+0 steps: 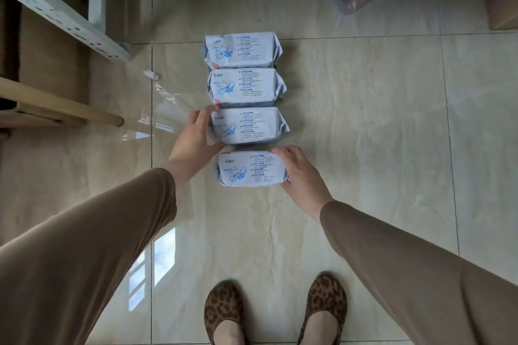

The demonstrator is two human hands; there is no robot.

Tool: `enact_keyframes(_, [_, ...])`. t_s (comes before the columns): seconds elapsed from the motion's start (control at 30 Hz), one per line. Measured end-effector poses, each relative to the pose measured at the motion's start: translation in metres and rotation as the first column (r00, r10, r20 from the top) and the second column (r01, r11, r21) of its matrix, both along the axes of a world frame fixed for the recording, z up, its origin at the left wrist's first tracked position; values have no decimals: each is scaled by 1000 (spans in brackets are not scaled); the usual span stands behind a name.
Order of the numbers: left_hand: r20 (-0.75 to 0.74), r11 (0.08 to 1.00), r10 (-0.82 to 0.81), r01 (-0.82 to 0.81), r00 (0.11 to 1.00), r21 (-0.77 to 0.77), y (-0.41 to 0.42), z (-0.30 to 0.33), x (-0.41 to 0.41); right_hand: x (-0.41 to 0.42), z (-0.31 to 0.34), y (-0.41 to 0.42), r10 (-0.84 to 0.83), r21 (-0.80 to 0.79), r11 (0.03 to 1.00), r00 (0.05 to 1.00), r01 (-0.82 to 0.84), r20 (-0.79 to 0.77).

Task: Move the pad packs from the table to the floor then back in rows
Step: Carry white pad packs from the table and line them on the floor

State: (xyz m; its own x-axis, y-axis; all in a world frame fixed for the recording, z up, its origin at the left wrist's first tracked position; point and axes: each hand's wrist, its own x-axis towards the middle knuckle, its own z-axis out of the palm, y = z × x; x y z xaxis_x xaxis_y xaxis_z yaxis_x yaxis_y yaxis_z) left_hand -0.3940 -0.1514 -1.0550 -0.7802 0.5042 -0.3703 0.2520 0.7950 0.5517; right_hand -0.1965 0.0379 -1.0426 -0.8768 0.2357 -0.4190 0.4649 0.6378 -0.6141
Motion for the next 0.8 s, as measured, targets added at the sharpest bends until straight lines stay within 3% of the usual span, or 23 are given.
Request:
enact_keyframes(0.4, [-50,995,-5,0,999,-98,-52,37,56,-4,26,-11,-133,40,991,989,131,58])
enact_keyframes(0.67, [-27,935,-170,152,985,-321,-19,179,102,37,178,18,-123,135,985,983,104,134])
enact_keyframes(0.8, [-95,923,-249,207,964,-323,22,288,109,49,288,50,-138,174,978,984,118,112])
